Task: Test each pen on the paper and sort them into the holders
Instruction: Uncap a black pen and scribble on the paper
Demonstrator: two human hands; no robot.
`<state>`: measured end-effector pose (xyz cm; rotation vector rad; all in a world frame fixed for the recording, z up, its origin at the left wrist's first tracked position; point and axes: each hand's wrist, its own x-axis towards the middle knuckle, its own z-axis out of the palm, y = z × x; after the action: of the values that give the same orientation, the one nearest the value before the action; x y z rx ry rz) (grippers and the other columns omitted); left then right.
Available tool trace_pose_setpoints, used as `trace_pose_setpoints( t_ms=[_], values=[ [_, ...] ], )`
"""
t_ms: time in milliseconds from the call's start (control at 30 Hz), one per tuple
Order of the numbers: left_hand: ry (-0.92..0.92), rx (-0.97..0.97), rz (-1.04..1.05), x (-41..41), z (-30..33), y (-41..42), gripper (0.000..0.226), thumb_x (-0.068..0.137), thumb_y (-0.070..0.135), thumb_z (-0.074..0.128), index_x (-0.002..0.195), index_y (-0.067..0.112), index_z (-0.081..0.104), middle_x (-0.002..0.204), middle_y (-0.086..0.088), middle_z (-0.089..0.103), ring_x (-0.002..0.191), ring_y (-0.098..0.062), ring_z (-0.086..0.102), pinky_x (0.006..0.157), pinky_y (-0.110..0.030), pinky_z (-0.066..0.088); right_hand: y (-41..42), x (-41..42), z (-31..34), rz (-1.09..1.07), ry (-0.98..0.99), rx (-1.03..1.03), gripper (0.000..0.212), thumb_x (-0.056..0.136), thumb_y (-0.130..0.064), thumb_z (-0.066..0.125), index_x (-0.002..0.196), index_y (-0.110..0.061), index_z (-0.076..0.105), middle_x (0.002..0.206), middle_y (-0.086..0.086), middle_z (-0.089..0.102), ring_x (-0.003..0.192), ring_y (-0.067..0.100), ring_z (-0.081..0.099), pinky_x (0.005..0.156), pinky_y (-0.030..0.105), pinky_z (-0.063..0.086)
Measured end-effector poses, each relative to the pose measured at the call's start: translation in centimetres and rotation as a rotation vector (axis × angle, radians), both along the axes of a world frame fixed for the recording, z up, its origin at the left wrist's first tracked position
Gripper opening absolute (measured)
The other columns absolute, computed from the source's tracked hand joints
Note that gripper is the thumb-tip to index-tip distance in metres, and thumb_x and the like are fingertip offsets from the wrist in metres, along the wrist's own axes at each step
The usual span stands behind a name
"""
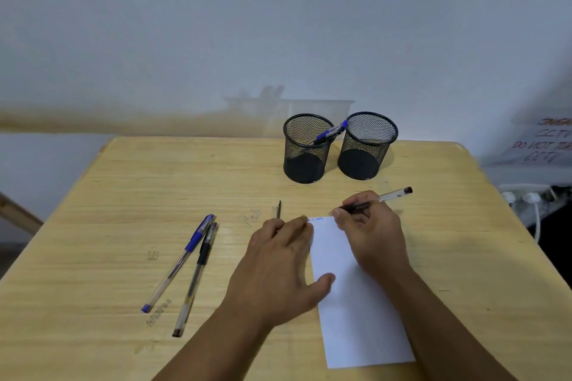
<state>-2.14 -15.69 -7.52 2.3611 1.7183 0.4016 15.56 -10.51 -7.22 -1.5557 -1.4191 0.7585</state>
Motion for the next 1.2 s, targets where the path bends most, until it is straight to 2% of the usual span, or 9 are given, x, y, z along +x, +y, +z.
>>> trace_pose_setpoints(
  t_ms=[100, 333, 500, 633, 800, 933, 1000, 1100, 1200],
  values=[
    [0.008, -0.001, 0.003, 0.0, 0.0, 0.0, 0.083, 0.079, 0.073, 0.039, 0.148, 0.028, 0.032, 0.155, 0.017, 0.027, 0.138, -0.013, 0.017, 0.112, -0.030, 0.022, 0.1, 0.0, -0.1, -0.004, -0.056, -0.011, 0.011, 0.085, -0.021, 0.073, 0.086, -0.017, 0.063, 0.073, -0.010, 0.071, 0.072, -0.004, 0.067, 0.063, 0.009, 0.050],
    [0.042, -0.020, -0.006, 0.1, 0.0, 0.1, 0.083, 0.079, 0.073, 0.037, 0.148, 0.026, 0.032, 0.155, 0.015, 0.026, 0.136, -0.016, 0.019, 0.111, -0.031, 0.025, 0.1, -0.3, 0.0, 0.003, -0.183, -0.006, 0.012, 0.084, -0.024, 0.073, 0.085, -0.019, 0.062, 0.067, -0.022, 0.062, 0.068, -0.012, 0.063, 0.061, 0.002, 0.045],
    [0.055, -0.018, -0.004, 0.1, 0.1, 0.0, 0.082, 0.079, 0.072, 0.037, 0.147, 0.025, 0.033, 0.154, 0.015, 0.028, 0.134, -0.017, 0.020, 0.109, -0.031, 0.024, 0.1, -0.4, 0.2, -0.002, -0.204, -0.003, 0.012, 0.085, -0.024, 0.072, 0.087, -0.014, 0.065, 0.075, -0.005, 0.072, 0.070, 0.007, 0.069, 0.067, 0.017, 0.053],
    [0.073, -0.027, 0.007, 0.1, 0.1, 0.0, 0.083, 0.079, 0.073, 0.038, 0.147, 0.025, 0.035, 0.154, 0.014, 0.030, 0.134, -0.019, 0.022, 0.108, -0.034, 0.025, -0.1, -0.6, 0.4, -0.014, -0.224, -0.018, 0.013, 0.085, -0.026, 0.072, 0.087, -0.015, 0.065, 0.073, -0.006, 0.070, 0.071, 0.002, 0.066, 0.064, 0.011, 0.048],
    [0.077, -0.036, 0.010, 0.2, 0.2, 0.1, 0.084, 0.078, 0.073, 0.038, 0.146, 0.025, 0.037, 0.154, 0.013, 0.031, 0.133, -0.019, 0.023, 0.107, -0.037, 0.027, 0.0, -0.8, 0.5, -0.015, -0.227, -0.021, 0.012, 0.085, -0.025, 0.072, 0.085, -0.016, 0.064, 0.074, -0.005, 0.072, 0.071, 0.006, 0.068, 0.068, 0.018, 0.052],
    [0.084, -0.038, 0.010, 0.1, 0.2, 0.0, 0.084, 0.078, 0.073, 0.038, 0.146, 0.025, 0.037, 0.154, 0.012, 0.032, 0.133, -0.020, 0.024, 0.106, -0.038, 0.028, -0.2, -0.9, 0.4, -0.018, -0.230, -0.023, 0.012, 0.084, -0.024, 0.072, 0.082, -0.021, 0.061, 0.065, -0.017, 0.065, 0.064, -0.006, 0.065, 0.059, 0.005, 0.046],
    [0.077, -0.040, 0.011, 0.1, 0.2, 0.0, 0.084, 0.078, 0.073, 0.038, 0.146, 0.025, 0.038, 0.154, 0.012, 0.032, 0.133, -0.020, 0.024, 0.105, -0.038, 0.028, -0.2, -0.9, 0.4, -0.022, -0.232, -0.025, 0.012, 0.084, -0.024, 0.073, 0.082, -0.020, 0.061, 0.066, -0.016, 0.066, 0.064, -0.005, 0.065, 0.061, 0.007, 0.047],
    [0.082, -0.038, 0.010, 0.2, 0.3, 0.0, 0.083, 0.078, 0.073, 0.038, 0.146, 0.026, 0.037, 0.154, 0.013, 0.031, 0.134, -0.019, 0.024, 0.105, -0.037, 0.028, -0.1, -0.9, 0.6, -0.027, -0.243, -0.029, 0.012, 0.085, -0.025, 0.072, 0.085, -0.016, 0.064, 0.073, -0.003, 0.072, 0.069, 0.008, 0.068, 0.068, 0.021, 0.053],
    [0.073, -0.035, 0.014, 0.2, 0.3, 0.0, 0.082, 0.077, 0.073, 0.039, 0.144, 0.026, 0.040, 0.153, 0.013, 0.033, 0.132, -0.019, 0.025, 0.104, -0.037, 0.028, -0.1, -1.0, 0.6, -0.024, -0.253, -0.035, 0.012, 0.085, -0.024, 0.072, 0.085, -0.018, 0.062, 0.070, -0.008, 0.068, 0.066, 0.003, 0.065, 0.063, 0.014, 0.049]
  ],
)
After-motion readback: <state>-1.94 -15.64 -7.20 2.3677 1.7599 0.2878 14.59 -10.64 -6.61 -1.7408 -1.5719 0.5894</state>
